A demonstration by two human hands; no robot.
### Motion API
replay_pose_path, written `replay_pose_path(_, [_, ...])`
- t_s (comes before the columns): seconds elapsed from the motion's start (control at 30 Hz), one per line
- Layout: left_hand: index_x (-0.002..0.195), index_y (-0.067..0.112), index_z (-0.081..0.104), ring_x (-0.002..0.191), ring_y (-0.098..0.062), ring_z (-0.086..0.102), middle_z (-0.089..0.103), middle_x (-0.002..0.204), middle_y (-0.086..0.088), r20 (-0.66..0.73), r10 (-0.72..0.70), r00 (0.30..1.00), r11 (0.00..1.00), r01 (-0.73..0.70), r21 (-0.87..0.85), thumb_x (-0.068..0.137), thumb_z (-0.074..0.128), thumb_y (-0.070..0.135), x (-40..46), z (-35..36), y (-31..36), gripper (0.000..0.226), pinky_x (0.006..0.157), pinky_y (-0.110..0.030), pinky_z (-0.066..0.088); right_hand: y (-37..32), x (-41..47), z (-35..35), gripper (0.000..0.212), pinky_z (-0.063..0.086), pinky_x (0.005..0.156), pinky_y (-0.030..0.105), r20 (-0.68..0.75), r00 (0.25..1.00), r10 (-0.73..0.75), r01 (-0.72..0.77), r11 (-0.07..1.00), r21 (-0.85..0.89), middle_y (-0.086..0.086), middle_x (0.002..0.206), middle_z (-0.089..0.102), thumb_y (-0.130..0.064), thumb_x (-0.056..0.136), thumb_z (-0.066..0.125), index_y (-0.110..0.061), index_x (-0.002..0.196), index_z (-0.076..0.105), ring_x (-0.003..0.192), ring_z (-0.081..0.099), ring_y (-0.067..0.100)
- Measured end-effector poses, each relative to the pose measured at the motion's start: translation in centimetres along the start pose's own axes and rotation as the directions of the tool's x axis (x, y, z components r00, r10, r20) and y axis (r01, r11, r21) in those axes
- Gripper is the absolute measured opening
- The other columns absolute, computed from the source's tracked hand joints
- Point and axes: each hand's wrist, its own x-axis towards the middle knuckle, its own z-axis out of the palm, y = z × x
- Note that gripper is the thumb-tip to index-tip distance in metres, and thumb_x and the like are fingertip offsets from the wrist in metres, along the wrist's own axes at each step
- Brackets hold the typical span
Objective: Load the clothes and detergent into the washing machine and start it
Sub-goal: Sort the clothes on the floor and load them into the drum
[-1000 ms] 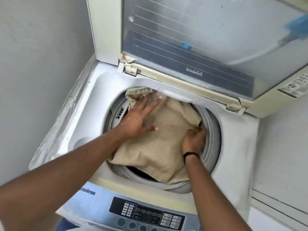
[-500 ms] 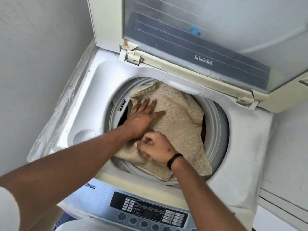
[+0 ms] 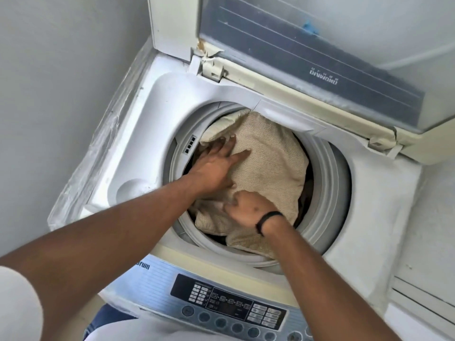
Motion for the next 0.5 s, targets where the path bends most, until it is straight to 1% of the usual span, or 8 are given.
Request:
replay_pose_path(0.07, [0.154, 0.054, 0.003, 0.155, -0.029, -0.004, -0.008, 0.169, 0.001, 0.021, -0.006, 1.000, 1.000, 0.006, -0.012, 0.082, 0.078, 0.044, 0.1, 0.1, -0.2, 0.104, 0.121, -0.059, 0.016, 3.3, -0.2, 0.1, 0.038, 0.044, 0.075, 0.031, 0.213, 0.962, 0.168, -0.135, 0.977, -0.163, 0.008, 0.109, 0.066, -0.055, 0.094, 0.047, -0.021, 0.099, 0.064, 0.098, 0.059, 0.026])
replay_pose_path(0.13, [0.154, 0.053, 0.003, 0.155, -0.026, -0.004, -0.008, 0.169, 0.005, 0.039, 0.006, 0.999, 1.000, -0.005, -0.013, 0.082, 0.077, 0.046, 0.1, 0.4, -0.3, 0.104, 0.122, -0.059, 0.017, 5.1, -0.4, 1.3, 0.061, 0.043, 0.097, 0.034, 0.362, 0.871, 0.331, -0.251, 0.935, -0.251, 0.009, 0.142, 0.053, -0.056, 0.093, 0.048, -0.019, 0.141, 0.050, 0.123, 0.052, 0.026])
replay_pose_path(0.2, [0.155, 0.052, 0.005, 0.155, -0.023, -0.002, -0.006, 0.168, 0.008, 0.046, 0.039, 0.998, 0.999, -0.039, -0.021, 0.081, 0.077, 0.048, 0.2, 0.6, -0.3, 0.103, 0.123, -0.056, 0.018, 5.7, -0.2, 2.3, 0.062, 0.039, 0.105, 0.037, 0.407, 0.825, 0.391, -0.271, 0.907, -0.321, 0.008, 0.151, 0.043, -0.047, 0.094, 0.052, -0.023, 0.150, 0.038, 0.133, 0.046, 0.027])
replay_pose_path(0.23, [0.155, 0.051, 0.006, 0.155, -0.023, 0.000, -0.005, 0.168, 0.009, 0.042, 0.053, 0.998, 0.998, -0.052, -0.027, 0.081, 0.076, 0.048, 0.2, 0.7, -0.2, 0.102, 0.123, -0.054, 0.018, 5.5, 0.2, 2.6, 0.056, 0.041, 0.103, 0.037, 0.370, 0.846, 0.383, -0.257, 0.903, -0.344, 0.009, 0.149, 0.046, -0.036, 0.095, 0.053, -0.023, 0.148, 0.040, 0.132, 0.048, 0.028])
replay_pose_path(0.3, [0.156, 0.048, 0.007, 0.155, -0.022, 0.001, -0.003, 0.168, 0.009, 0.039, 0.065, 0.997, 0.996, -0.063, -0.059, 0.084, 0.075, 0.046, 0.2, 0.7, -0.2, 0.099, 0.124, -0.053, 0.017, 3.8, 0.8, 1.9, 0.041, 0.048, 0.092, 0.037, 0.140, 0.930, 0.340, -0.287, 0.909, -0.301, 0.011, 0.134, 0.060, -0.024, 0.093, 0.053, -0.019, 0.133, 0.056, 0.120, 0.058, 0.029])
replay_pose_path(0.37, [0.158, 0.043, 0.009, 0.155, -0.024, 0.003, 0.001, 0.169, 0.006, 0.065, 0.055, 0.996, 0.995, -0.050, -0.083, 0.088, 0.071, 0.039, 0.1, 0.4, -0.1, 0.094, 0.124, -0.053, 0.015, 1.4, 0.7, -0.1, 0.029, 0.046, 0.076, 0.032, -0.236, 0.939, 0.249, -0.289, 0.945, -0.155, 0.010, 0.112, 0.068, -0.031, 0.093, 0.052, -0.014, 0.113, 0.064, 0.103, 0.065, 0.029])
replay_pose_path(0.43, [0.158, 0.033, 0.020, 0.155, -0.026, 0.007, 0.009, 0.168, 0.001, 0.086, 0.075, 0.993, 0.994, -0.068, -0.082, 0.091, 0.066, 0.034, -0.5, -0.5, 0.5, 0.081, 0.123, -0.054, 0.018, -1.1, 0.7, -2.1, 0.023, 0.041, 0.068, 0.031, -0.550, 0.833, 0.065, -0.125, 0.990, -0.072, 0.009, 0.096, 0.067, -0.030, 0.091, 0.051, -0.014, 0.102, 0.063, 0.090, 0.063, 0.029])
replay_pose_path(0.5, [0.147, 0.021, 0.045, 0.147, -0.026, 0.030, 0.039, 0.156, -0.005, 0.129, 0.038, 0.991, 0.996, -0.028, -0.080, 0.093, 0.065, 0.034, -1.2, -1.1, 1.1, 0.059, 0.118, -0.046, 0.029, -3.4, 1.6, -3.5, 0.015, 0.046, 0.073, 0.034, -0.655, 0.743, -0.138, 0.114, 0.990, -0.080, 0.007, 0.096, 0.061, -0.024, 0.088, 0.050, -0.015, 0.093, 0.061, 0.092, 0.056, 0.026])
